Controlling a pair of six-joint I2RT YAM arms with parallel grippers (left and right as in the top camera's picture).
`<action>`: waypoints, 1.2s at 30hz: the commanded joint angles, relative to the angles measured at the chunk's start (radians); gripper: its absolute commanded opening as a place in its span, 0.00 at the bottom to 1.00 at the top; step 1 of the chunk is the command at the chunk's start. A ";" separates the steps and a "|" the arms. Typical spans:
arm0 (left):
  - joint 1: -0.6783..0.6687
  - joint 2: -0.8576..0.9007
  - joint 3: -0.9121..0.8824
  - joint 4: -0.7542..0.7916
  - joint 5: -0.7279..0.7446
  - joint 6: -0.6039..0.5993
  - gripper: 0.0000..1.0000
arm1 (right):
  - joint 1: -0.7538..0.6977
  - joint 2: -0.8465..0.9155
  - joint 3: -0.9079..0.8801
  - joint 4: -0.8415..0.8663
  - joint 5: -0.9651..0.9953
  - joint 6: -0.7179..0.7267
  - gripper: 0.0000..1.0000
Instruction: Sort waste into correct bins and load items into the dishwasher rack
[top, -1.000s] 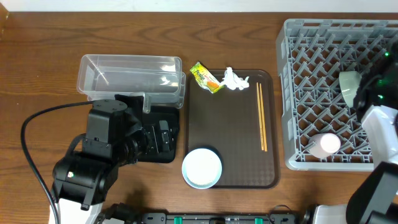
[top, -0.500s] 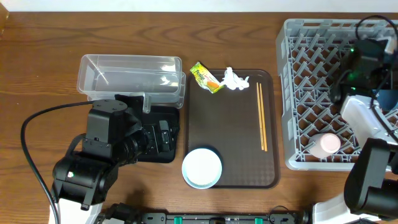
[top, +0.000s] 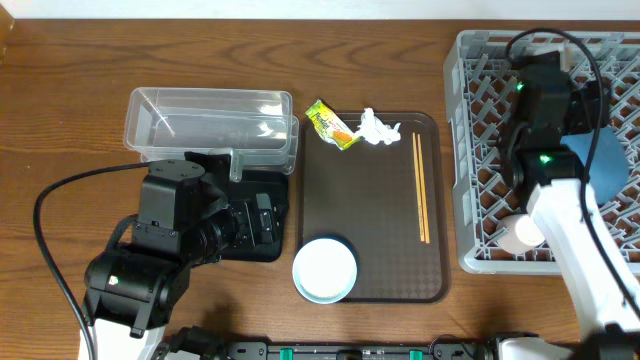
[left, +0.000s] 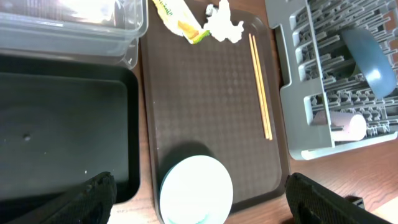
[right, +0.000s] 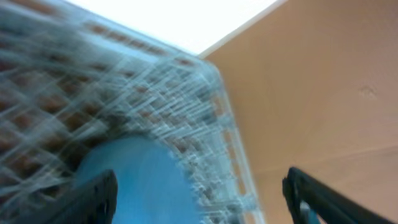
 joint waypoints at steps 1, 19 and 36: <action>0.000 -0.002 0.023 -0.001 -0.006 0.009 0.89 | 0.053 -0.062 0.004 -0.155 -0.316 0.316 0.81; 0.000 -0.002 0.023 -0.001 -0.006 0.009 0.89 | 0.310 0.214 -0.007 -0.570 -0.727 0.916 0.39; 0.000 -0.002 0.023 -0.001 -0.006 0.009 0.89 | 0.312 0.491 -0.007 -0.401 -0.717 0.940 0.21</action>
